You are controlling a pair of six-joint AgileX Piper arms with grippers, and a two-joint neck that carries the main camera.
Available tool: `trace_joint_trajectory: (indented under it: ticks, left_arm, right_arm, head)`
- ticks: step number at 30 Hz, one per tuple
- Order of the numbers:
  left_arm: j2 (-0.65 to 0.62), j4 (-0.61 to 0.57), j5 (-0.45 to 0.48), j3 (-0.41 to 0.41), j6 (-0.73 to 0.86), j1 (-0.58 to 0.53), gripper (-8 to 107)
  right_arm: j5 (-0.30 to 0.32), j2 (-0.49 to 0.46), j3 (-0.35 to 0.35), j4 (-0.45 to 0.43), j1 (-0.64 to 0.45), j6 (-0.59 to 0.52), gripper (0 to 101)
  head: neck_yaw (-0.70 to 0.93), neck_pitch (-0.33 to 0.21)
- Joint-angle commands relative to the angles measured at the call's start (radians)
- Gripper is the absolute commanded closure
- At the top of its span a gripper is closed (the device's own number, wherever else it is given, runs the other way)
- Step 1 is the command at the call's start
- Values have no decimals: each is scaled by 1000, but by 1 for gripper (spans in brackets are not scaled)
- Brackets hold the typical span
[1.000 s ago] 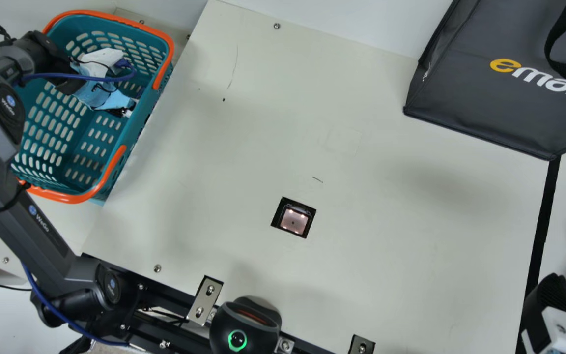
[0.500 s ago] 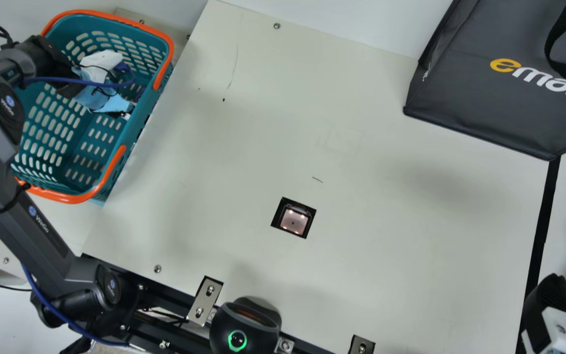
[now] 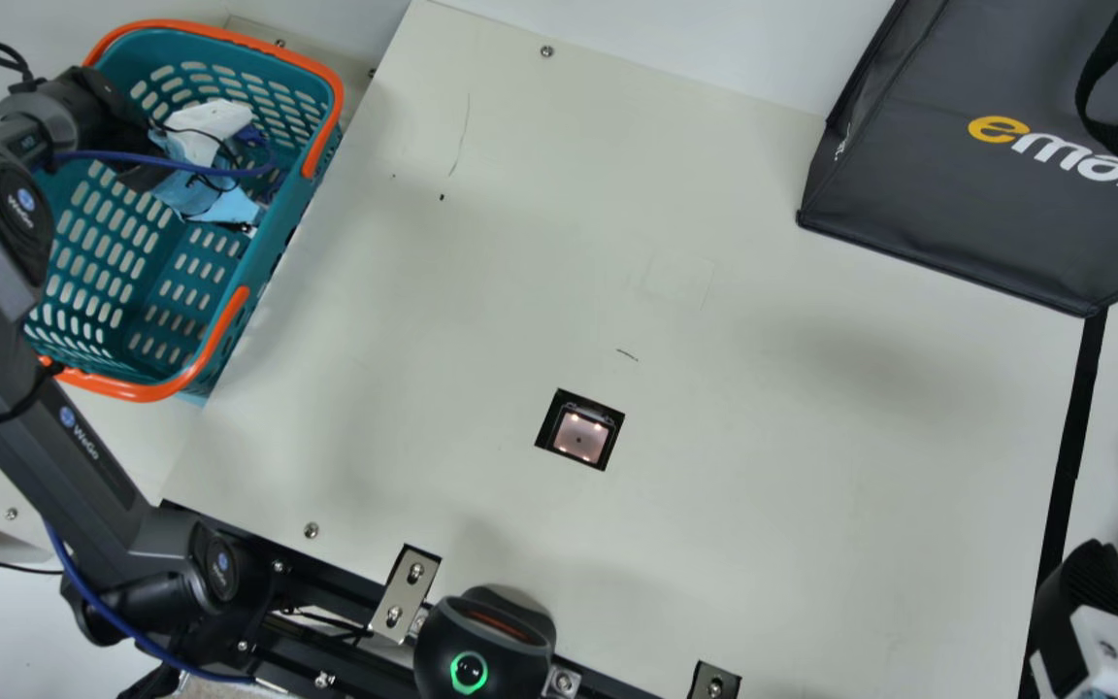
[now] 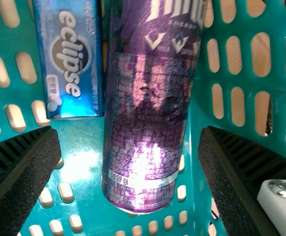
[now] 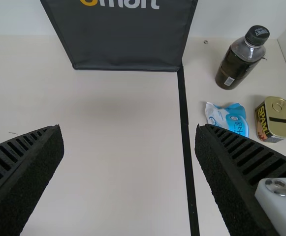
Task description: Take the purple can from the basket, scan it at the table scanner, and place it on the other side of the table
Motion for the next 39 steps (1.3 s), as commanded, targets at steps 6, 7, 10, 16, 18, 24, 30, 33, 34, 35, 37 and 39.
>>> trace_joint_trajectory:
  ticks: [6,7,10,16,18,24,30,33,34,35,37,39]
  left_arm:
    - [9,-3,15,-20,11,-14,9]
    - [11,-3,15,-22,15,-16,9]
    - [17,-2,13,-28,24,-22,9]
    - [25,2,8,-33,43,-31,9]
    - [27,4,6,-32,48,-33,9]
    - [30,6,3,-31,61,-37,9]
    - [26,4,-5,-29,64,-34,9]
    - [21,0,-9,-26,62,-29,9]
    - [18,-1,-10,-26,60,-26,9]
    - [16,-3,-10,-24,60,-23,9]
    - [12,-4,-13,-22,57,-17,9]
    - [6,-4,-17,-17,56,-12,9]
  right_arm:
    - [0,0,0,0,0,0,6]
    - [0,0,0,0,0,0,6]
    - [0,0,0,0,0,0,6]
    - [0,0,0,0,0,0,6]
    - [0,0,0,0,0,0,6]
    - [0,0,0,0,0,0,6]
    - [0,0,0,0,0,0,6]
    - [-1,0,0,0,0,0,6]
    - [-1,0,0,0,0,0,6]
    - [-1,0,0,0,0,0,6]
    - [-1,0,0,0,0,0,6]
    - [-1,0,0,0,0,0,6]
  head:
    - [2,-24]
    - [2,-24]
    - [2,-24]
    - [2,-24]
    - [2,-24]
    - [2,-24]
    - [2,-24]
    - [2,-24]
    - [2,-24]
    - [2,-24]
    - [2,-24]
    - [2,-24]
